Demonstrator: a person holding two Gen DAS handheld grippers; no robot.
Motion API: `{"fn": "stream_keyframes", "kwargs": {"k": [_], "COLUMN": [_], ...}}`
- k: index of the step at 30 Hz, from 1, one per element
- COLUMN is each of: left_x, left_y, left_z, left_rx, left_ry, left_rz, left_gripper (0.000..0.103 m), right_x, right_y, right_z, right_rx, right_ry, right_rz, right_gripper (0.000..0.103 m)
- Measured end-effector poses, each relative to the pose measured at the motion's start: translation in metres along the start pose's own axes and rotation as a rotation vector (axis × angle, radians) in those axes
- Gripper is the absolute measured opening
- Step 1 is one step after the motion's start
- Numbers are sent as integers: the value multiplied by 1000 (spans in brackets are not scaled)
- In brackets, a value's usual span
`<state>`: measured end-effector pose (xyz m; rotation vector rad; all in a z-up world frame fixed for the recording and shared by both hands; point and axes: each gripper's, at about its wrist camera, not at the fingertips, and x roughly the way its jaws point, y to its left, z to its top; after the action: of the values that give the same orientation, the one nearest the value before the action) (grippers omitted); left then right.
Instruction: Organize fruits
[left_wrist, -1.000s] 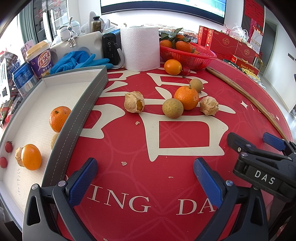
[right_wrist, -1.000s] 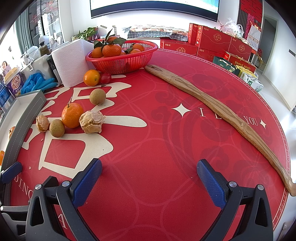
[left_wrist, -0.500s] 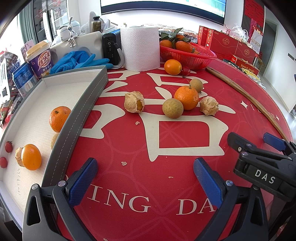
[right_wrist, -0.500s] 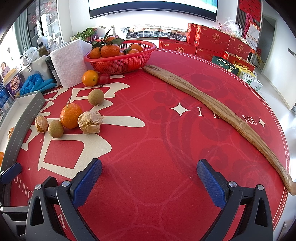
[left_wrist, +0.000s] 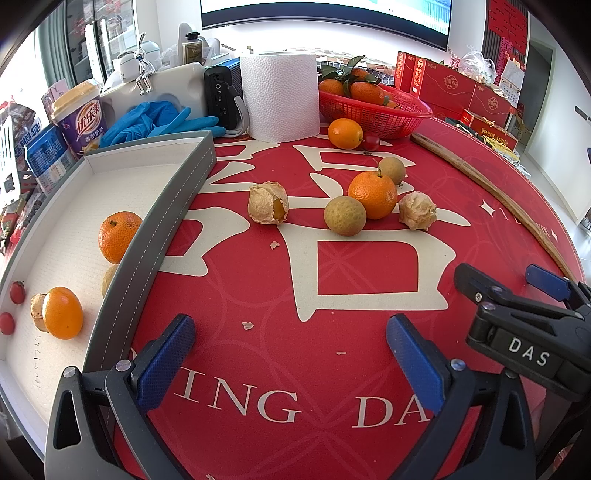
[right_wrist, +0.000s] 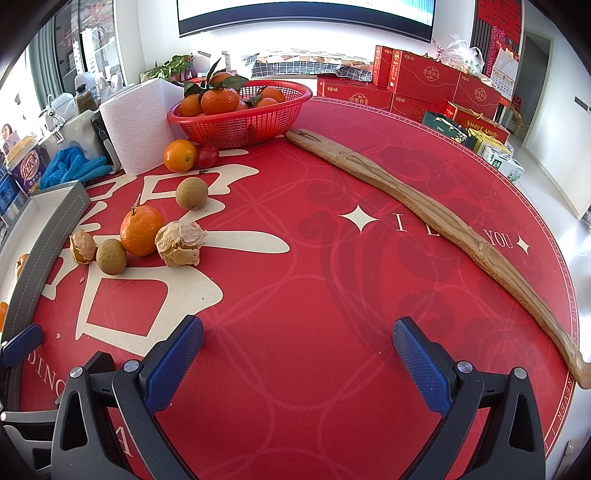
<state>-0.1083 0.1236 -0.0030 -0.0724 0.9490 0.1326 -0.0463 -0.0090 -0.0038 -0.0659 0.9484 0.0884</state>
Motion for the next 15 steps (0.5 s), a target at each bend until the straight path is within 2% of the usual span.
{"fn": "stream_keyframes", "kwargs": {"k": [15], "left_x": [-1], "left_y": [1], "left_z": [0], "left_rx": [0], "left_ry": [0], "left_rz": [0], "left_gripper": [103], "right_x": [0], "right_y": [0], "right_z": [0], "right_rx": [0], "right_ry": [0], "right_rz": [0], "right_gripper": [103]}}
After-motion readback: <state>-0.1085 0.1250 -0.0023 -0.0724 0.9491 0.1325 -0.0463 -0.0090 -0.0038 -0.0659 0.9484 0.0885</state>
